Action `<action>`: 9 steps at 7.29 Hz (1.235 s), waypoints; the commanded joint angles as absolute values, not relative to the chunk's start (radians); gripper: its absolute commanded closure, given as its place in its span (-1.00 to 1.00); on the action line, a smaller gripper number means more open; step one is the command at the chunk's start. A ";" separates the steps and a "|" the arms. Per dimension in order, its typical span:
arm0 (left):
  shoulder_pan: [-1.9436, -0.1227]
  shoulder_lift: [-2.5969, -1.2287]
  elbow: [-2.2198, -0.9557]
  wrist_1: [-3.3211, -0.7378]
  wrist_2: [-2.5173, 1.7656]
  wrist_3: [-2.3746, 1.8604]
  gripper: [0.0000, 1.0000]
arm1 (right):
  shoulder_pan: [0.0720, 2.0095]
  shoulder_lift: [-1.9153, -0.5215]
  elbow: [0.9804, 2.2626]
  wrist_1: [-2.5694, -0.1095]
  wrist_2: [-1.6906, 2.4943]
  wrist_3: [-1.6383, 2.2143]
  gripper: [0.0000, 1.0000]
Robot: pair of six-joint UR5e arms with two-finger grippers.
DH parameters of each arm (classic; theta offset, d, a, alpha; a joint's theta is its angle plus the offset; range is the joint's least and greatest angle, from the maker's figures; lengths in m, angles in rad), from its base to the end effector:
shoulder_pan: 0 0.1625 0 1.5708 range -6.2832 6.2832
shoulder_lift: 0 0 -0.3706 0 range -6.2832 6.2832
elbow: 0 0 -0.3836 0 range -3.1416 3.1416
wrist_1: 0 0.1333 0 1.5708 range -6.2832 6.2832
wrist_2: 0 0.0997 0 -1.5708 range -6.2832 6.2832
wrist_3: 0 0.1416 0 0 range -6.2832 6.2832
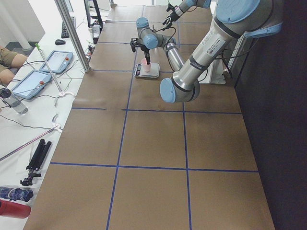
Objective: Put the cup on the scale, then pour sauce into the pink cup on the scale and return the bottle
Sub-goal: 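Carry the pink cup onto the scale while the right gripper reaches for the dispenser, then release the cup and lift the left gripper while the right grasps the dispenser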
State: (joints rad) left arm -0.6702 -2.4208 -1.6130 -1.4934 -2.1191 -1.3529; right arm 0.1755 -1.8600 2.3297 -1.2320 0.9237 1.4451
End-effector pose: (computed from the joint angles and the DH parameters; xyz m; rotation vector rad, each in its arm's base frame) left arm 0.4925 -0.4662 0.1188 -0.1261 0.9386 -0.1948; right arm -0.3428 -0.2829 0.3500 0.7219 -0.6798 0.3070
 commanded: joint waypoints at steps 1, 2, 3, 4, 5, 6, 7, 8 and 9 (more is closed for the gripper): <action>-0.718 -2.418 -1.692 -1.421 -2.120 -1.299 -1.00 | 0.137 -1.853 2.271 -1.197 0.843 1.450 -1.00; -0.732 -2.389 -1.750 -1.420 -2.120 -1.298 -1.00 | 0.135 -1.852 2.187 -1.095 0.815 1.450 -1.00; -0.741 -2.366 -1.799 -1.420 -2.121 -1.298 -1.00 | 0.135 -1.850 2.131 -0.981 0.767 1.448 -1.00; -0.776 -2.361 -1.824 -1.420 -2.129 -1.287 -1.00 | 0.133 -1.848 2.099 -0.924 0.712 1.442 -1.00; -0.779 -2.324 -1.851 -1.408 -2.129 -1.243 -1.00 | 0.132 -1.848 2.089 -0.923 0.697 1.440 -1.00; -0.793 -2.250 -1.917 -1.405 -2.129 -1.188 -1.00 | 0.130 -1.844 2.076 -0.923 0.683 1.434 -1.00; -0.837 -2.185 -1.971 -1.398 -2.129 -1.130 -1.00 | 0.127 -1.806 2.036 -0.923 0.664 1.434 -1.00; -0.850 -2.172 -2.000 -1.338 -2.129 -1.044 -1.00 | 0.127 -1.763 1.984 -0.923 0.635 1.434 -1.00; -0.863 -2.168 -2.032 -1.295 -2.126 -0.949 -1.00 | 0.127 -1.760 1.974 -0.923 0.629 1.433 -1.00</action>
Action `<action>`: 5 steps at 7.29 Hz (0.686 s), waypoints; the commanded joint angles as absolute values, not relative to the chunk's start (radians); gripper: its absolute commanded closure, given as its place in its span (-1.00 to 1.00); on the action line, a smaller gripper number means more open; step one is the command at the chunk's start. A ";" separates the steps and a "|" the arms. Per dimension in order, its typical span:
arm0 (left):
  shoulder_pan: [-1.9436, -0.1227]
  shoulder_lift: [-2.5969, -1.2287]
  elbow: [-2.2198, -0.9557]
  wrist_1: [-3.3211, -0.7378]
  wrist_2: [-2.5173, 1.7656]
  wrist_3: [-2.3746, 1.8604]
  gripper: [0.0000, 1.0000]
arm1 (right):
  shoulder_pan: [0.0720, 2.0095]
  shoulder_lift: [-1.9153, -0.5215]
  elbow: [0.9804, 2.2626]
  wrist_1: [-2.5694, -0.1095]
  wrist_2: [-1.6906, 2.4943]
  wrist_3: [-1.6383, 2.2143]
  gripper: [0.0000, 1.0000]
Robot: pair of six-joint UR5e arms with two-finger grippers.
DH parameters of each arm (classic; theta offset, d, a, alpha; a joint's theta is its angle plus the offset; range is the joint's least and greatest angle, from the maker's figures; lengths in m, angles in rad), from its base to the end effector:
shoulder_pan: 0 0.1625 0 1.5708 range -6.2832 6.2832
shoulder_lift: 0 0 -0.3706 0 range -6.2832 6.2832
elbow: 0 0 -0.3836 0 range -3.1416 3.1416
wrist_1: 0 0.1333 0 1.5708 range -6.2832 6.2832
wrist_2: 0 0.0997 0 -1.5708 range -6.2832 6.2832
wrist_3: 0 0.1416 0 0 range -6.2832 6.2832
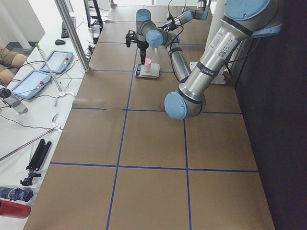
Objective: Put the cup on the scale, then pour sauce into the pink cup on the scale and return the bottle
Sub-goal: 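Release the cup and lift the left gripper while the right grasps the dispenser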
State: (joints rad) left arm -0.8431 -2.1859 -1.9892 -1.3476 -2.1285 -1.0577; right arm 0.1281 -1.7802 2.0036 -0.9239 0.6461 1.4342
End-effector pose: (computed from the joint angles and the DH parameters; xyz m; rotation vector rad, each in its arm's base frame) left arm 0.3329 -0.4614 0.1462 0.0846 0.9426 -0.0791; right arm -0.3915 -0.2988 0.4188 0.9624 -0.6846 0.3941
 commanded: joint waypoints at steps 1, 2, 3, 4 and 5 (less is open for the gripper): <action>-0.880 -2.110 -2.075 -1.295 -2.123 -0.899 -1.00 | 0.127 -1.758 1.958 -0.925 0.594 1.433 -1.00; -0.908 -2.082 -2.095 -1.295 -2.123 -0.878 -1.00 | 0.127 -1.758 1.947 -0.923 0.580 1.431 -1.00; -0.911 -2.077 -2.095 -1.293 -2.123 -0.877 -1.00 | 0.126 -1.750 1.924 -0.925 0.580 1.431 -1.00; -0.919 -2.072 -2.095 -1.293 -2.123 -0.877 -1.00 | 0.127 -1.718 1.895 -0.925 0.578 1.431 -1.00; -0.937 -2.051 -2.106 -1.293 -2.123 -0.876 -1.00 | 0.127 -1.697 1.885 -0.927 0.580 1.427 -1.00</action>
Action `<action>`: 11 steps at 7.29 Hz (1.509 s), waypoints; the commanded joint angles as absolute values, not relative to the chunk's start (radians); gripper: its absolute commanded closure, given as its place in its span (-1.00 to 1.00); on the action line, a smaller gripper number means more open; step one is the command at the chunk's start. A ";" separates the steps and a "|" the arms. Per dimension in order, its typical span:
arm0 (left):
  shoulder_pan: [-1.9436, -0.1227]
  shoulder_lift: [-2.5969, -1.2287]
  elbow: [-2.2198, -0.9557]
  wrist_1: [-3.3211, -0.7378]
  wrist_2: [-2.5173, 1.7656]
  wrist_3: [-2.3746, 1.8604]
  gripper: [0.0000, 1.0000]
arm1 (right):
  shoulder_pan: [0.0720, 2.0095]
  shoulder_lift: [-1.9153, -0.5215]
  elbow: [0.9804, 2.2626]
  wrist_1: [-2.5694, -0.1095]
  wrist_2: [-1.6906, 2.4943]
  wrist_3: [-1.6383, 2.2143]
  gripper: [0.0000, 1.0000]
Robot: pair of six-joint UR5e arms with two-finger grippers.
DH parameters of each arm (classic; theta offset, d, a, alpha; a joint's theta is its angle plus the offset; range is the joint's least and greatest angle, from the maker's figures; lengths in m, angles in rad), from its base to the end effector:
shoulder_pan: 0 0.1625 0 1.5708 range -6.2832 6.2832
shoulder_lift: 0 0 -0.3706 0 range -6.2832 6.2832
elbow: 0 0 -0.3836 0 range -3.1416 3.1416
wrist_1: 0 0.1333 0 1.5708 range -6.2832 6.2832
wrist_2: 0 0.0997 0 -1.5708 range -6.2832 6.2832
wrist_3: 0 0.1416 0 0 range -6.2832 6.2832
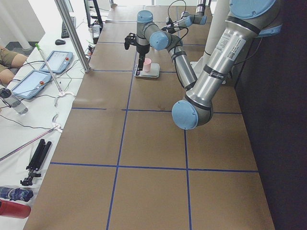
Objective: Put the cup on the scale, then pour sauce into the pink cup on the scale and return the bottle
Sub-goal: 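Release the cup and lift the left gripper while the right grasps the dispenser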
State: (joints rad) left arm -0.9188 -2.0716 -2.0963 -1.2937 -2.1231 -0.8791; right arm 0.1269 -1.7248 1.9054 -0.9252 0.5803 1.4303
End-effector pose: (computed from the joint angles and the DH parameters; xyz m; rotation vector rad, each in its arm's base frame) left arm 0.2757 -0.4585 0.1798 0.1614 0.8831 -0.0048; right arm -0.4097 -0.3060 0.4391 1.0236 -0.6248 0.3964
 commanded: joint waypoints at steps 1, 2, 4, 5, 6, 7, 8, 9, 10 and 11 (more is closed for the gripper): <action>-0.940 -2.048 -2.106 -1.290 -2.123 -0.846 -1.00 | 0.129 -1.698 1.881 -0.925 0.578 1.401 -1.00; -0.949 -2.048 -2.108 -1.289 -2.123 -0.839 -1.00 | 0.129 -1.697 1.875 -0.925 0.575 1.399 -1.00; -0.951 -2.048 -2.112 -1.289 -2.123 -0.839 -1.00 | 0.136 -1.698 1.867 -0.925 0.569 1.397 -1.00; -0.951 -2.048 -2.117 -1.287 -2.123 -0.839 -1.00 | 0.153 -1.698 1.861 -0.925 0.572 1.394 -1.00; -0.951 -2.049 -2.131 -1.267 -2.123 -0.841 -1.00 | 0.159 -1.689 1.861 -0.925 0.572 1.373 -1.00; -0.950 -2.052 -2.132 -1.249 -2.123 -0.841 -1.00 | 0.178 -1.672 1.861 -0.925 0.578 1.330 -1.00; -0.950 -2.054 -2.132 -1.249 -2.123 -0.839 -1.00 | 0.181 -1.646 1.844 -0.927 0.578 1.327 -1.00; -0.950 -2.052 -2.131 -1.249 -2.123 -0.839 -1.00 | 0.183 -1.640 1.842 -0.925 0.580 1.327 -1.00; -0.950 -2.052 -2.131 -1.247 -2.123 -0.839 -1.00 | 0.183 -1.638 1.839 -0.925 0.580 1.328 -1.00; -0.950 -2.052 -2.131 -1.247 -2.123 -0.839 -1.00 | 0.184 -1.638 1.836 -0.925 0.580 1.328 -1.00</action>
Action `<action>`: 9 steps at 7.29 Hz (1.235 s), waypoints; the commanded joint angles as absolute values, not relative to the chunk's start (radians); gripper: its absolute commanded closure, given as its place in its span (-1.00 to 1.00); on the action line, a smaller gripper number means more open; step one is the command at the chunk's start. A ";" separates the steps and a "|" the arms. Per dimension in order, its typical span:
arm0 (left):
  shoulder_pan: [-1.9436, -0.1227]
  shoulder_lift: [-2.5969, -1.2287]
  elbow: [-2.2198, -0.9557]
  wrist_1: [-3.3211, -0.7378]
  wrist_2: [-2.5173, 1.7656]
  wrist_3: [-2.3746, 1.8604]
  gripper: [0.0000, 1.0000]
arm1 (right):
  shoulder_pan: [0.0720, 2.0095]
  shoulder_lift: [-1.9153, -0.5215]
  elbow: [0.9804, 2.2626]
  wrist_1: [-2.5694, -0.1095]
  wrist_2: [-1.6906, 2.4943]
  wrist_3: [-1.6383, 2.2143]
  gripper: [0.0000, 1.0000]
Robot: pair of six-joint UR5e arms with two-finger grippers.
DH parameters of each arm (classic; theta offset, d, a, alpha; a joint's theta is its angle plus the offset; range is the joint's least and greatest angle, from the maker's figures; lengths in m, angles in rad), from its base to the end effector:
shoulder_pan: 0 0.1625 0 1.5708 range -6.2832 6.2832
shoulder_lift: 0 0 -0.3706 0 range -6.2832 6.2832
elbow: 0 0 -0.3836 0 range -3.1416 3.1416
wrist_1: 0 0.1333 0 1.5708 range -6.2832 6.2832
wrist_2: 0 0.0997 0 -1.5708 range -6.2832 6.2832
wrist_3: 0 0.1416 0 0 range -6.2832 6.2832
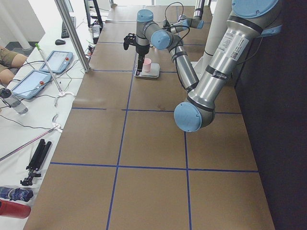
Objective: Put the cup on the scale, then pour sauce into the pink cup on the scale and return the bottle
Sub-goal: 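Lift the glass dispenser upright with the right gripper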
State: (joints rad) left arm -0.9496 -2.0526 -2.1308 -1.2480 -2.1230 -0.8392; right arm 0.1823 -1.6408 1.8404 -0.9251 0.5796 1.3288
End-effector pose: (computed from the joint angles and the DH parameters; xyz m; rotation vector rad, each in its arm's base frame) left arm 0.2545 -0.4570 0.1848 0.1693 0.8590 -0.0054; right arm -0.4207 -0.3336 0.4330 1.0694 -0.5591 0.3658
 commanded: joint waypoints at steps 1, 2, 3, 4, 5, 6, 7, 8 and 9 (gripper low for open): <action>-0.948 -2.057 -2.131 -1.244 -2.122 -0.841 -1.00 | 0.192 -1.632 1.813 -0.925 0.581 1.328 -1.00; -0.948 -2.062 -2.144 -1.220 -2.121 -0.841 -1.00 | 0.208 -1.609 1.795 -0.925 0.584 1.327 -1.00; -0.948 -2.063 -2.160 -1.197 -2.121 -0.841 -1.00 | 0.212 -1.603 1.792 -0.923 0.584 1.321 -1.00; -0.946 -2.062 -2.158 -1.197 -2.121 -0.841 -1.00 | 0.219 -1.603 1.790 -0.923 0.586 1.321 -1.00; -0.948 -2.062 -2.158 -1.197 -2.121 -0.841 -1.00 | 0.227 -1.601 1.787 -0.923 0.597 1.321 -1.00; -0.946 -2.062 -2.158 -1.197 -2.121 -0.841 -1.00 | 0.229 -1.600 1.787 -0.923 0.606 1.310 -1.00; -0.946 -2.062 -2.157 -1.197 -2.121 -0.841 -1.00 | 0.229 -1.595 1.787 -0.923 0.606 1.307 -0.98; -0.946 -2.063 -2.155 -1.197 -2.121 -0.841 -1.00 | 0.229 -1.585 1.787 -0.923 0.607 1.308 -0.68; -0.946 -2.063 -2.160 -1.197 -2.121 -0.841 -1.00 | 0.230 -1.566 1.787 -0.923 0.610 1.304 0.25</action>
State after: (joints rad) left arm -0.9465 -2.0627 -2.1574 -1.1965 -2.1215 -0.8406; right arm 0.2287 -1.5846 1.7872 -0.9234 0.6071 1.3076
